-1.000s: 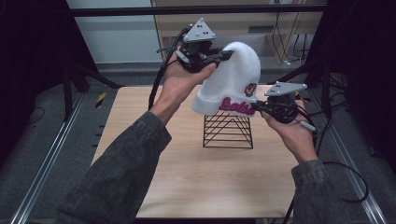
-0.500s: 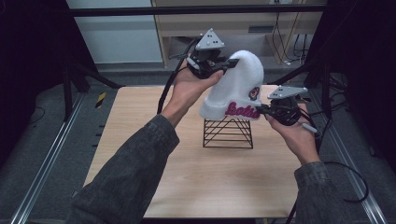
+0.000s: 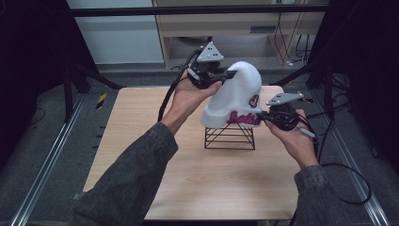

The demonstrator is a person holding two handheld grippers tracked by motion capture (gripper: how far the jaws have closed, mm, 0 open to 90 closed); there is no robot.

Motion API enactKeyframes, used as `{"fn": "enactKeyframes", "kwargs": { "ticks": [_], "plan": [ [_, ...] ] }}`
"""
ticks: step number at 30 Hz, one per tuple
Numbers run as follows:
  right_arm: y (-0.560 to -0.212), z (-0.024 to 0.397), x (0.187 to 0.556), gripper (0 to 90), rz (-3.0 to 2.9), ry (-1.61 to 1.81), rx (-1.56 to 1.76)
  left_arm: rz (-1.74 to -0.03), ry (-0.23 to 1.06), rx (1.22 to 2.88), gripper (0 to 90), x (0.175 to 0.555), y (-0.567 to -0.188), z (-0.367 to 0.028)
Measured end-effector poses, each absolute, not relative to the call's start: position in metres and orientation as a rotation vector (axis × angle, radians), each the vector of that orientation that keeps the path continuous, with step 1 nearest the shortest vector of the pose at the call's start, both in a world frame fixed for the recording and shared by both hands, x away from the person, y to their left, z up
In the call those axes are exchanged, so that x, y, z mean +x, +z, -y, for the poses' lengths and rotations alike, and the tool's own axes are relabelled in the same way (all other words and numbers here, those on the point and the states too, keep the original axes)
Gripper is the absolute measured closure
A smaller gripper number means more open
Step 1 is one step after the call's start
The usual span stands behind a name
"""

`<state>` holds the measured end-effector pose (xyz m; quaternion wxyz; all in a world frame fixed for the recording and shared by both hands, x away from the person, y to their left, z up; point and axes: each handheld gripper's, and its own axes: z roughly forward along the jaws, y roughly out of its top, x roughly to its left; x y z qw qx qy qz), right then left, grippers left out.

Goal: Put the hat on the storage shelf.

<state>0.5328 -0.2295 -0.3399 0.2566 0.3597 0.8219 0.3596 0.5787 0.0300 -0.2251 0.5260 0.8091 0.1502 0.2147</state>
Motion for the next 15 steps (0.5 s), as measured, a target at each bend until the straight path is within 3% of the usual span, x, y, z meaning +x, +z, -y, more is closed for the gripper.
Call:
{"fn": "enactKeyframes", "kwargs": {
  "ticks": [15],
  "plan": [
    [-0.365, 0.233, 0.533, 85.6, -2.269, 0.948, 1.026, -0.334, 0.517, 2.005, 82.8, 0.574, -0.251, -0.031]
  ]
}}
